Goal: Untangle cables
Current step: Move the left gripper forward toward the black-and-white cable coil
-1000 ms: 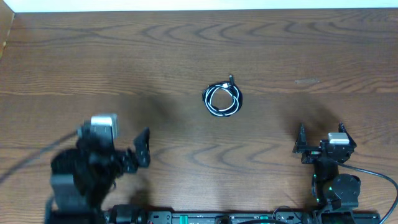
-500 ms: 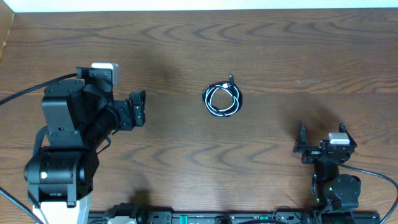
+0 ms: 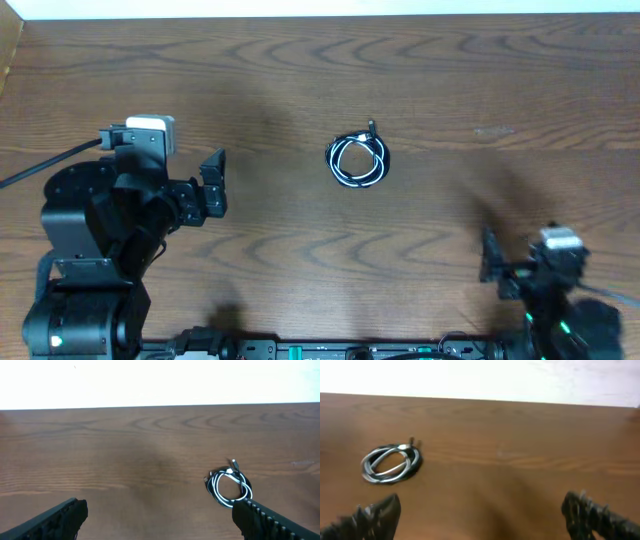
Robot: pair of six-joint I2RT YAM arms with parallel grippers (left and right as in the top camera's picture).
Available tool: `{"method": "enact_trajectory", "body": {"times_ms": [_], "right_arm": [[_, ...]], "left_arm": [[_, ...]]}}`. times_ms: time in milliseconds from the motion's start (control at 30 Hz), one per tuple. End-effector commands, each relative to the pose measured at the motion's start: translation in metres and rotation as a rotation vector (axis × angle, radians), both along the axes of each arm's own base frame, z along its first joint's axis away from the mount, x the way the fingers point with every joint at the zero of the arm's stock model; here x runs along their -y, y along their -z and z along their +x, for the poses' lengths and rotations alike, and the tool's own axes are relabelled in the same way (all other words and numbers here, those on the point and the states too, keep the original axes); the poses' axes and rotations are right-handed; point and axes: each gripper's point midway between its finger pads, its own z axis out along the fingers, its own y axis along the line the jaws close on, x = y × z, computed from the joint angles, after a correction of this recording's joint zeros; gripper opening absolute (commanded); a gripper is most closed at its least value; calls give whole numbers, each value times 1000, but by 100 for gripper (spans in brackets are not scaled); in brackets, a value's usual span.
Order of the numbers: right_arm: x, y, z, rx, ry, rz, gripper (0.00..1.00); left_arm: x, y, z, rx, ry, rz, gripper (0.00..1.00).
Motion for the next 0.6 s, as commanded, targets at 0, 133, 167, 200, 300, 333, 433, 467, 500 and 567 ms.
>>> {"method": "enact_trajectory", "body": {"times_ms": [0,133,167,200,300,333,433,467,500,567], "right_arm": [[-11,-44,-16,60,-51,84,99],[-14,-93,-26,121,-68,133,99],[-14,-102,-27,125,-69,132,99],[-14,-113,-28,130,-72,126,99],[-16,-135,-24,94,-90,69,92],[-17,-137,-20,70,-98,56,97],[-19,-141,-3,-9,-111,23,64],[-18,-141,3,-32,-108,10,49],[-16,-142,11,-60,-88,5,38],[-9,-140,26,-109,-48,-13,58]], "left_arm": [[1,-7,0,21,9,3,98],[0,-6,-3,15,8,4,98],[1,-6,-4,15,9,3,98],[1,-7,-5,19,9,3,98],[1,-8,-6,21,9,3,98],[1,-8,-6,20,9,3,98],[1,-7,-6,16,9,3,98],[1,-6,-6,13,9,3,98],[2,-6,-7,11,13,-1,98],[7,-6,-8,8,39,-17,98]]}}
